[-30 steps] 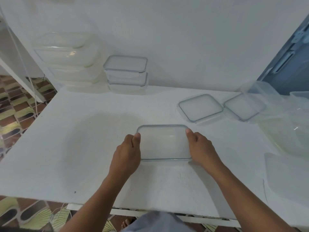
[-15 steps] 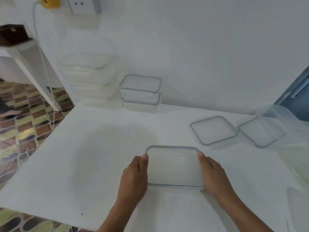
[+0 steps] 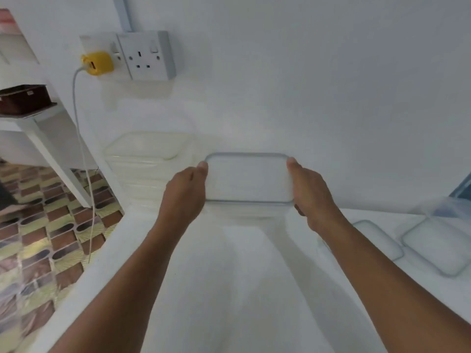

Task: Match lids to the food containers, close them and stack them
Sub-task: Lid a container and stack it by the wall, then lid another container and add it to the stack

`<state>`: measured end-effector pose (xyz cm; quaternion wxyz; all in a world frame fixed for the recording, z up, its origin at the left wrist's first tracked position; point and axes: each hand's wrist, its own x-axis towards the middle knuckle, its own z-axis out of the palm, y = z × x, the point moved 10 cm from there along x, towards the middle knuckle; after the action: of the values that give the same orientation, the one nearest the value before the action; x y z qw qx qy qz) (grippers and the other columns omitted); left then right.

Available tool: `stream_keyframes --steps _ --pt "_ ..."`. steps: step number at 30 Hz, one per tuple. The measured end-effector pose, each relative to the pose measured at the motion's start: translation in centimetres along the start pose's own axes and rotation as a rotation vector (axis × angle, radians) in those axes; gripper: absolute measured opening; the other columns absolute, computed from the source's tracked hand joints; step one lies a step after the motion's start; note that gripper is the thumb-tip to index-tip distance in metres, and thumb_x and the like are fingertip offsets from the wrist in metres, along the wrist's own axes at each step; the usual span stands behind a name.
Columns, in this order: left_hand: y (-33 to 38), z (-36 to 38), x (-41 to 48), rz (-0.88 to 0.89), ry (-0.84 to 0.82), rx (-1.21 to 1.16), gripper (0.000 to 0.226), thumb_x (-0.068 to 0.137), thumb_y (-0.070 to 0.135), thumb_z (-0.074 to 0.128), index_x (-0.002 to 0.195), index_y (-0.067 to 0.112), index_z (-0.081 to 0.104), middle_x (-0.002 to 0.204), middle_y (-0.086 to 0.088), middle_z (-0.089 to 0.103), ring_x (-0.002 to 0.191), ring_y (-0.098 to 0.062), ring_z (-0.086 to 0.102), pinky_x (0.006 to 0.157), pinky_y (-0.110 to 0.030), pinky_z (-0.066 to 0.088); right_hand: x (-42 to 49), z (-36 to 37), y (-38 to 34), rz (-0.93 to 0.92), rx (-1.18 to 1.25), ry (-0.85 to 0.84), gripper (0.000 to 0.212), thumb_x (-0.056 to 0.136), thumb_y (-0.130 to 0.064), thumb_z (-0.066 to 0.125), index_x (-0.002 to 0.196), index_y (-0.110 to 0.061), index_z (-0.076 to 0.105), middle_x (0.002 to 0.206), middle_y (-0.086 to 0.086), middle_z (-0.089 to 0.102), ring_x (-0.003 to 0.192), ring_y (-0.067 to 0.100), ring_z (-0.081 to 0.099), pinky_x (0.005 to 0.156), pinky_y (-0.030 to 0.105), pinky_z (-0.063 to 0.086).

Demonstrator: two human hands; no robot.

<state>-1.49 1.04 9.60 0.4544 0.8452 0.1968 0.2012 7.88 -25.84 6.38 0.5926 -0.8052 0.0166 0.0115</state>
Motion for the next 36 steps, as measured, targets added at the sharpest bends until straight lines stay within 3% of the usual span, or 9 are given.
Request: stream_keyframes --steps 4,9,11,14,18,20,24,30,36 --pt "1.0 0.1 5.4 -0.002 -0.016 0.057 0.056 0.106 0.05 0.037 0.066 0.013 0.051 0.088 -0.019 0.064 0.101 -0.042 0.062 0.084 -0.043 0.047 3.7 2.2 -1.9 0.066 0.028 0.008 0.05 0.096 -0.061 0.043 0.075 -0.017 0.052 0.066 0.0 0.046 0.054 0.019 0.041 0.052 0.028 0.03" --pt "0.0 1.2 9.4 -0.061 -0.093 0.109 0.057 0.099 0.056 0.038 0.09 0.007 0.066 0.098 -0.017 0.071 0.103 -0.045 0.068 0.09 -0.049 0.055 6.6 3.7 -1.7 0.124 0.041 0.018 0.048 0.096 -0.061 0.045 0.08 -0.016 0.053 0.069 0.001 0.046 0.053 0.02 0.041 0.05 0.027 0.03" --pt "-0.2 1.3 10.3 -0.087 -0.074 0.125 0.054 0.097 0.049 0.038 0.104 0.003 0.067 0.109 -0.021 0.07 0.103 -0.044 0.067 0.092 -0.047 0.054 7.4 4.2 -1.5 0.143 0.05 0.02 0.047 0.096 -0.06 0.044 0.081 -0.016 0.053 0.067 0.002 0.046 0.052 0.02 0.041 0.048 0.026 0.029" --pt "-0.7 1.8 10.2 -0.125 -0.077 0.134 0.039 0.094 0.03 0.038 0.101 0.002 0.064 0.102 -0.02 0.069 0.095 -0.041 0.066 0.085 -0.038 0.052 8.2 5.2 -0.9 0.151 -0.028 -0.01 0.05 0.098 -0.061 0.039 0.089 -0.014 0.056 0.072 0.003 0.049 0.054 0.021 0.045 0.049 0.027 0.032" --pt "-3.1 4.4 9.9 -0.242 -0.155 0.083 0.024 0.094 0.004 0.04 0.11 -0.001 0.058 0.09 -0.015 0.058 0.095 -0.041 0.067 0.074 -0.036 0.045 8.8 6.5 0.5 0.182 -0.124 -0.067 0.056 0.099 -0.062 0.032 0.117 -0.015 0.057 0.102 0.005 0.062 0.08 0.024 0.059 0.066 0.032 0.05" --pt "-3.4 4.7 9.9 -0.26 -0.122 0.012 0.031 0.099 0.014 0.038 0.118 -0.001 0.058 0.082 -0.01 0.052 0.1 -0.039 0.064 0.08 -0.042 0.052 8.9 6.8 0.8 0.213 -0.093 -0.082 0.057 0.096 -0.064 0.034 0.123 -0.018 0.056 0.11 0.005 0.061 0.092 0.026 0.061 0.075 0.038 0.056" --pt "-3.6 5.0 10.0 -0.257 -0.097 -0.013 0.047 0.102 0.032 0.033 0.128 0.001 0.057 0.121 -0.022 0.063 0.113 -0.044 0.062 0.095 -0.055 0.055 9.3 6.8 0.9 0.228 -0.046 -0.078 0.058 0.091 -0.065 0.037 0.118 -0.019 0.061 0.112 0.006 0.064 0.098 0.031 0.064 0.079 0.049 0.059" --pt "-3.4 4.5 9.5 -0.19 -0.075 0.07 0.048 0.101 0.036 0.029 0.124 0.007 0.059 0.127 -0.018 0.06 0.112 -0.047 0.058 0.098 -0.054 0.053 9.6 6.7 1.5 0.236 -0.001 -0.037 0.054 0.09 -0.066 0.041 0.109 -0.02 0.062 0.108 0.005 0.065 0.098 0.031 0.064 0.083 0.051 0.058" --pt "-3.6 3.5 8.2 -0.233 -0.074 0.061 0.083 0.099 0.069 0.021 0.139 0.004 0.053 0.137 -0.022 0.058 0.124 -0.042 0.055 0.107 -0.05 0.044 8.1 6.1 2.0 0.28 0.095 -0.128 0.066 0.094 -0.074 0.033 0.119 -0.019 0.06 0.113 0.005 0.065 0.103 0.026 0.063 0.092 0.046 0.054"
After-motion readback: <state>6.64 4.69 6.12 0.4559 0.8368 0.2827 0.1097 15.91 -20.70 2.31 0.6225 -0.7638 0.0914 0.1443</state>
